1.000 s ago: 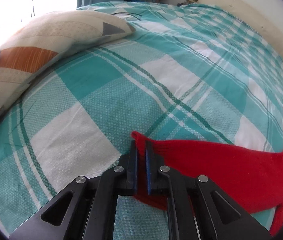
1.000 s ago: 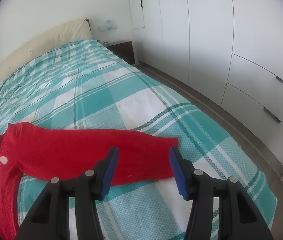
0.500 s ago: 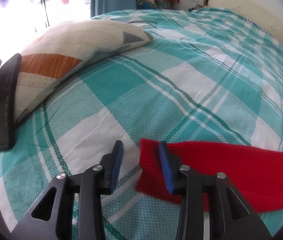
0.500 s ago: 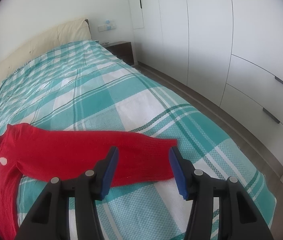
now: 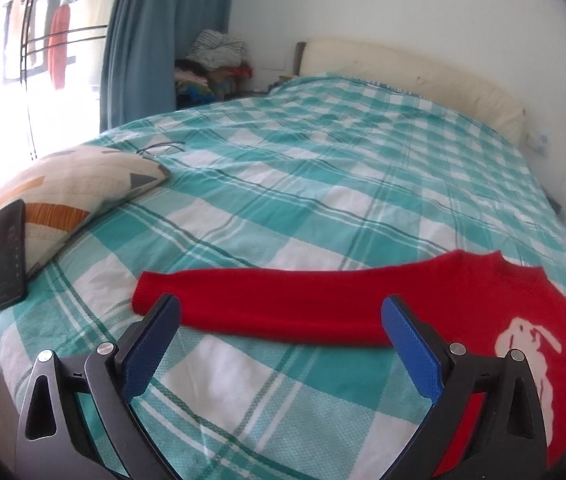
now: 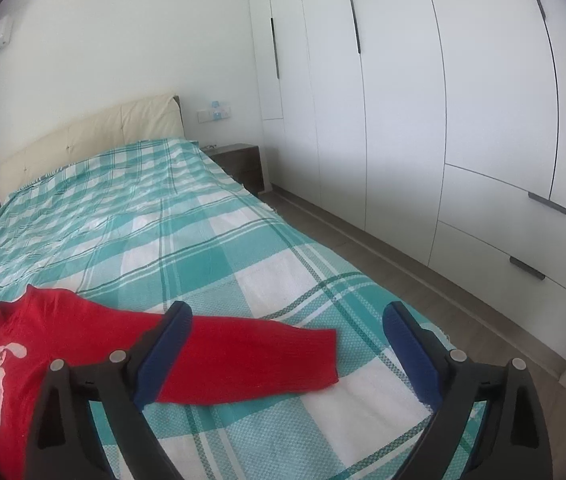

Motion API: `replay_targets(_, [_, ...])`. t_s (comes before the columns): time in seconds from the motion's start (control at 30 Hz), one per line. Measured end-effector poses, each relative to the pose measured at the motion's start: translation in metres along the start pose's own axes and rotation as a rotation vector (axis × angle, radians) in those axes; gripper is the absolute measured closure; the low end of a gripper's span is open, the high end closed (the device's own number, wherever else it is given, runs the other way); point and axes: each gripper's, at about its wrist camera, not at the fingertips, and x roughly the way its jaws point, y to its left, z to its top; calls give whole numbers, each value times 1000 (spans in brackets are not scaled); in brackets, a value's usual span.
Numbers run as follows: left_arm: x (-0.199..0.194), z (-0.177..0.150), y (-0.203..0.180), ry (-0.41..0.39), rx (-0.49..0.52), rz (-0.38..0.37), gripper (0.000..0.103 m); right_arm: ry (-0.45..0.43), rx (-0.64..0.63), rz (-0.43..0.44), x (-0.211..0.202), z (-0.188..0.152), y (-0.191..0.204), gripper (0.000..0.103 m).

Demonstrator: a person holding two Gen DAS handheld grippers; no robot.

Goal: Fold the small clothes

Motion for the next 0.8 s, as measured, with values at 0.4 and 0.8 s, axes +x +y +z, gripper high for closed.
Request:
replay_targets(0.4, [30,-13,-12,49,20,63,1,44,-29,28,6,-16,14,4])
replay_targets(0.8, [33,-22,-20,98,28,22,1,63,-69,62,8,-22,25,4])
